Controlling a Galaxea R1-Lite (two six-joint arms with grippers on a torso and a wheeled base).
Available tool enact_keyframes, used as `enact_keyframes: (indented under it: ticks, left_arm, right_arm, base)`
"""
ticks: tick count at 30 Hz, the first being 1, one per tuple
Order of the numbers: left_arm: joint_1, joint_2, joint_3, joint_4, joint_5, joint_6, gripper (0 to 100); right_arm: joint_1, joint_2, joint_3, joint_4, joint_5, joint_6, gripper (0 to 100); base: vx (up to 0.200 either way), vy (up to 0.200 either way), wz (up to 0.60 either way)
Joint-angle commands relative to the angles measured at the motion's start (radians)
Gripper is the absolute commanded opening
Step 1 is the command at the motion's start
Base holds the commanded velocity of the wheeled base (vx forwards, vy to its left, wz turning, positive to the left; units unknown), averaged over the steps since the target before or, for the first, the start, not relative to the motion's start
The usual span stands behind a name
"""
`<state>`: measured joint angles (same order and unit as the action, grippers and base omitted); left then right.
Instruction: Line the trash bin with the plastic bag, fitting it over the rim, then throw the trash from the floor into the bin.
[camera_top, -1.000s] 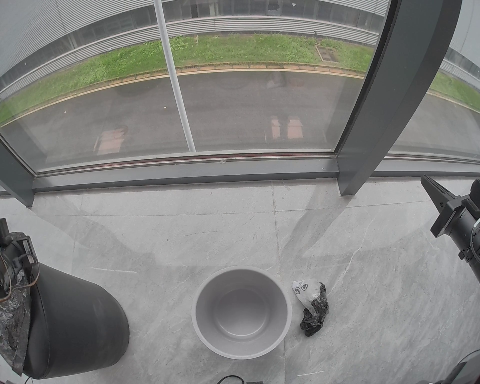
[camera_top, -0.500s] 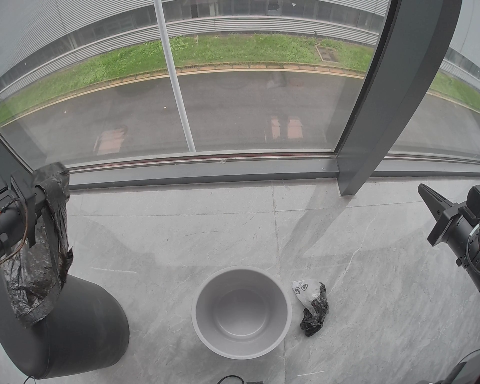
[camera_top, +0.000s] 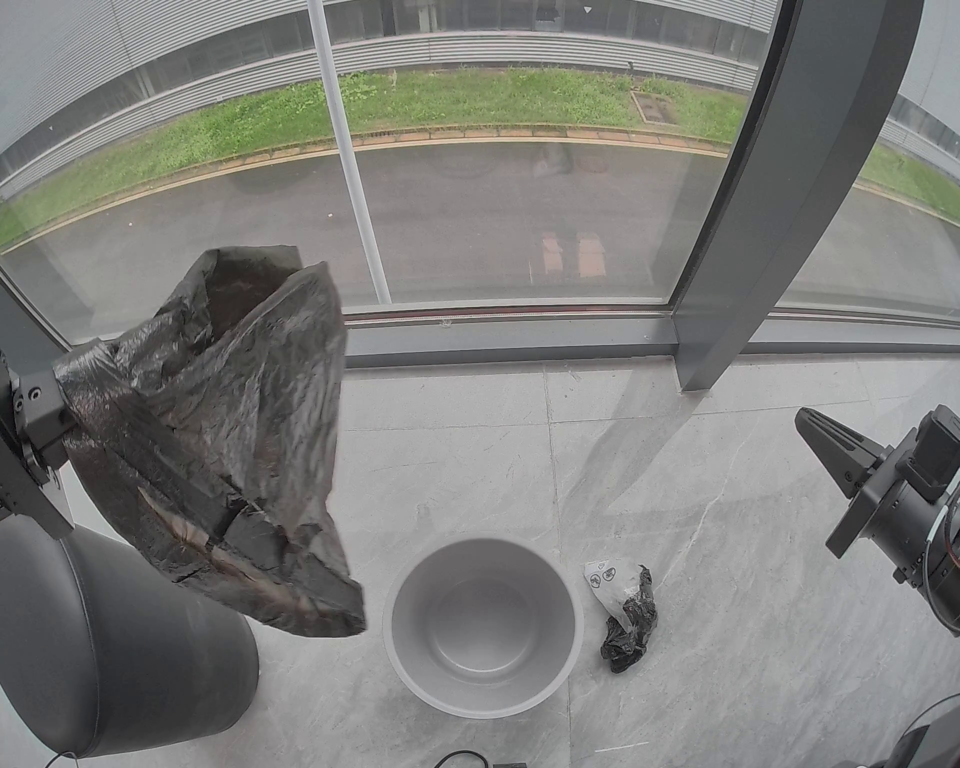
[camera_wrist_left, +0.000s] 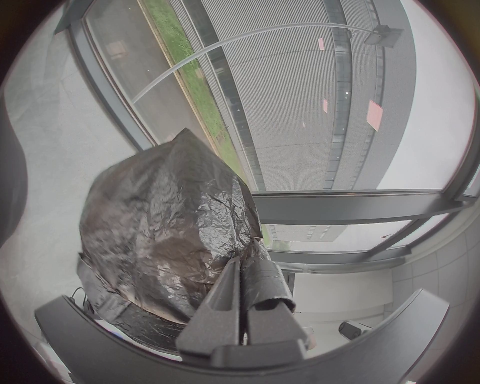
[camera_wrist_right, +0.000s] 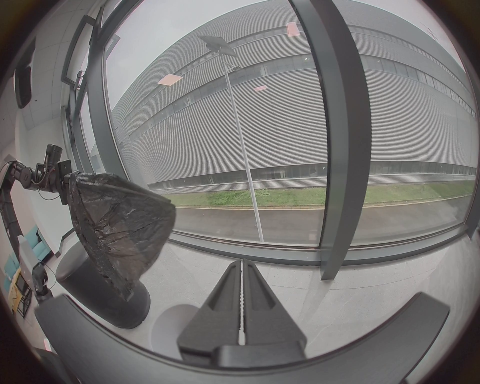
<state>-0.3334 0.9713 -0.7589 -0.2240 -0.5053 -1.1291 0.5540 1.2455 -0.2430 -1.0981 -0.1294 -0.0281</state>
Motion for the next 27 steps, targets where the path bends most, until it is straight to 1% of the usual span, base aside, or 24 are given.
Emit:
enact_keyframes:
  ticks: [1, 3, 4, 10, 12, 13, 15, 16, 17, 19, 23, 27]
  left_arm:
    - [-0.081, 0.075, -0.014, -0.127, 0.002, -0.009, 0]
    - [-0.098, 0.122, -0.02, -0.176, 0.002, -0.009, 0]
    - [-0.102, 0.147, -0.028, -0.195, 0.002, -0.009, 0]
    - [-0.174, 0.276, -0.095, -0.253, 0.004, -0.009, 0]
    - [-0.196, 0.303, -0.115, -0.271, 0.002, -0.011, 0]
    - [-0.207, 0.311, -0.122, -0.278, 0.002, -0.011, 0]
    - [-0.23, 0.326, -0.138, -0.293, 0.004, -0.011, 0]
    - [-0.23, 0.326, -0.138, -0.293, 0.004, -0.011, 0]
    - [-0.234, 0.342, -0.16, -0.305, 0.005, -0.011, 0]
    - [-0.234, 0.357, -0.183, -0.305, 0.008, -0.014, 0]
    - [-0.234, 0.408, -0.257, -0.305, 0.083, -0.015, 0]
    - [-0.234, 0.419, -0.273, -0.302, 0.09, -0.017, 0]
  right_arm:
    - [0.147, 0.198, -0.185, 0.009, -0.147, -0.012, 0]
    - [0.176, 0.269, -0.269, 0.032, -0.197, -0.041, 0]
    - [0.188, 0.301, -0.308, 0.046, -0.205, -0.047, 0]
    - [0.264, 0.462, -0.47, 0.07, -0.205, -0.053, 0]
    - [0.293, 0.512, -0.519, 0.078, -0.214, -0.059, 0]
    - [0.305, 0.528, -0.536, 0.083, -0.216, -0.062, 100]
    - [0.334, 0.569, -0.579, 0.095, -0.217, -0.065, 100]
    - [0.334, 0.569, -0.579, 0.095, -0.217, -0.065, 100]
    - [0.369, 0.604, -0.615, 0.09, -0.216, -0.061, 100]
    - [0.392, 0.62, -0.625, 0.09, -0.217, -0.059, 100]
    - [0.44, 0.635, -0.61, 0.083, -0.219, -0.053, 100]
    - [0.468, 0.634, -0.564, 0.081, -0.22, -0.052, 100]
  base:
    - [0.0, 0.0, 0.0]
    - [0.0, 0.0, 0.0]
    - [0.0, 0.0, 0.0]
    - [0.0, 0.0, 0.0]
    - [0.0, 0.0, 0.0]
    - [0.0, 0.0, 0.0]
    - [0.0, 0.0, 0.0]
    - [0.0, 0.0, 0.0]
    - [0.0, 0.0, 0.0]
    - [0.0, 0.0, 0.0]
    - [0.0, 0.0, 0.0]
    - [0.0, 0.0, 0.0]
